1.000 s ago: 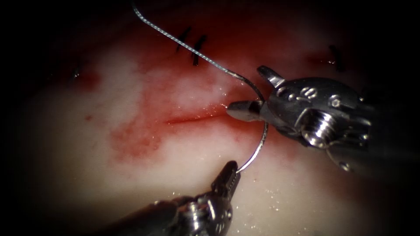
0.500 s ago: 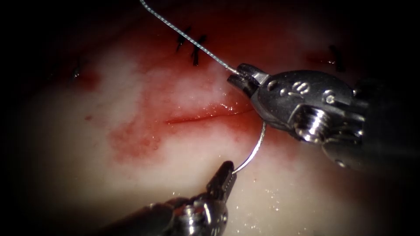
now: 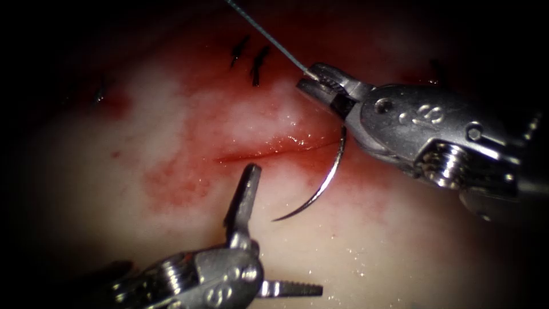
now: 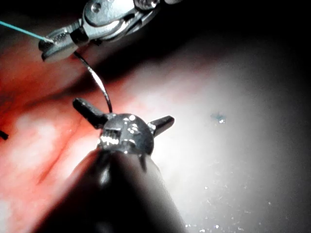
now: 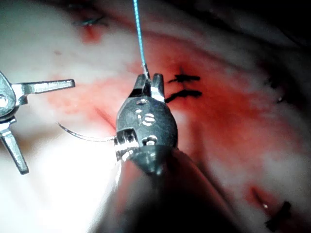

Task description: Wound Closure

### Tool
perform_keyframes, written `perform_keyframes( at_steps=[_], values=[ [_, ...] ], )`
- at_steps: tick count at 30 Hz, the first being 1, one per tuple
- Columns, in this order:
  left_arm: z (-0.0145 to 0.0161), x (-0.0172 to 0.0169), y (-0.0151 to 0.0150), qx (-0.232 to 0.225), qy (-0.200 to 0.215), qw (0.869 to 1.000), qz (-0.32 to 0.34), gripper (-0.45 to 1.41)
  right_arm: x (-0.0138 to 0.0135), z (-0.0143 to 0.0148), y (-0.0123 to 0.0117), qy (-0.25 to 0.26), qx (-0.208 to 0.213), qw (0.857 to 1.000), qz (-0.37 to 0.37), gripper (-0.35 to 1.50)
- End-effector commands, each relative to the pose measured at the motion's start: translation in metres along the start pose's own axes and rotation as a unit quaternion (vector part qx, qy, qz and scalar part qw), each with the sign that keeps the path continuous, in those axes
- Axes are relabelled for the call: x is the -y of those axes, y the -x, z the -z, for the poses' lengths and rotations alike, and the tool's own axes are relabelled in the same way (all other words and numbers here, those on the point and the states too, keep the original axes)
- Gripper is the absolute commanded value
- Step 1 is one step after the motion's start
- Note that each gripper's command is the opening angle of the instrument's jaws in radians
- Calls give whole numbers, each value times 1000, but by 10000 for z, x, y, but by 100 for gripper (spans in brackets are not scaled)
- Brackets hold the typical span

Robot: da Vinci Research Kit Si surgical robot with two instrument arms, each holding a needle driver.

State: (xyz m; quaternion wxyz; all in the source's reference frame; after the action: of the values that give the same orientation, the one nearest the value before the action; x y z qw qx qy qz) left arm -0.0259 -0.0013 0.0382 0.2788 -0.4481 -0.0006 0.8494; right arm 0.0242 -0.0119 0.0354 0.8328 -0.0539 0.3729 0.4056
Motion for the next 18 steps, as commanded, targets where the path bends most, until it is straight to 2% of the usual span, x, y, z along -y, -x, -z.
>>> perform_keyframes(
  at_steps=[1, 5, 9, 13, 15, 18],
  values=[
    [-5, 0, 1, -19, 11, 1000, 22, 131, 2, -7, 6, -15, -14, 1000, 3, -35],
    [5, 12, -4, -92, 52, 990, 93, 125, 1, -6, 6, -76, -70, 995, 6, -35],
    [12, 26, -3, -155, 89, 971, 161, 125, 1, -6, 7, -112, -103, 987, 49, -35],
    [17, 34, -1, -182, 124, 953, 207, 125, 1, -5, 10, -148, -131, 978, 64, -35],
    [15, 41, 2, -189, 150, 940, 243, 125, 0, -4, 11, -186, -155, 968, 71, -35],
    [9, 48, 8, -191, 164, 932, 260, 125, -2, -4, 11, -200, -174, 962, 69, -35]
  ],
)
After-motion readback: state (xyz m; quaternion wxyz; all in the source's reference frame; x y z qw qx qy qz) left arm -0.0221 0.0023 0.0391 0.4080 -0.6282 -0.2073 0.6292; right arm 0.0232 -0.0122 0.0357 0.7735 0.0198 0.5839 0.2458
